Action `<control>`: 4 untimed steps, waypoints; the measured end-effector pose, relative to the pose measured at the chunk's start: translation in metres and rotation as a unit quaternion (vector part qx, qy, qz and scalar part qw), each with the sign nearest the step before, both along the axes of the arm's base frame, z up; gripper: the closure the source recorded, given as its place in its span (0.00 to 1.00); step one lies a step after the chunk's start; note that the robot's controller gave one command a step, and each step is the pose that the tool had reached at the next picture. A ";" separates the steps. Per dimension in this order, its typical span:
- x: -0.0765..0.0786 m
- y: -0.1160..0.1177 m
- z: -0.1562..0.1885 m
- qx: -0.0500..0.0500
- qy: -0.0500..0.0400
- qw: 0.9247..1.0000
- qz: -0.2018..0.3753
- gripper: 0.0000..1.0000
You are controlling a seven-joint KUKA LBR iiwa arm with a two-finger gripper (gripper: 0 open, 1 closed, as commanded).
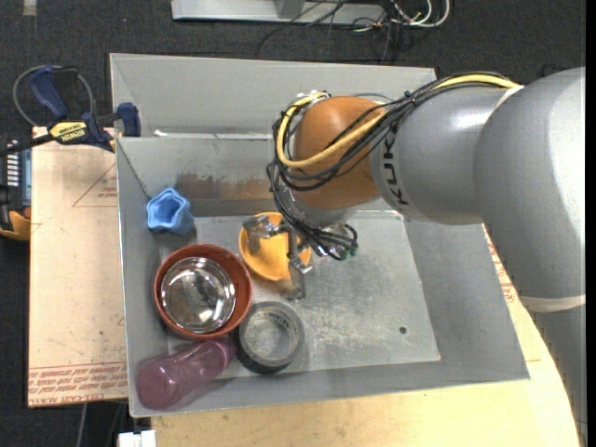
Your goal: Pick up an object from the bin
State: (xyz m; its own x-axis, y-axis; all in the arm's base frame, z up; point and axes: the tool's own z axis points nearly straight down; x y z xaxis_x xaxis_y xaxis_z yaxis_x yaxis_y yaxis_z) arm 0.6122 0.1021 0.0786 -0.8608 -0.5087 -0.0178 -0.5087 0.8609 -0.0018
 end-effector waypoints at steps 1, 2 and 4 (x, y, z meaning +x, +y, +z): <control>0.011 0.043 -0.001 0.000 0.002 1.000 -0.029 0.00; 0.008 -0.007 -0.008 0.000 -0.003 1.000 0.000 1.00; 0.001 -0.009 0.012 0.001 -0.004 1.000 -0.002 1.00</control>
Offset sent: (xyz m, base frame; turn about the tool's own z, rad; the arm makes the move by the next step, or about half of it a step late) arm 0.0064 -0.0067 -0.0086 -0.0041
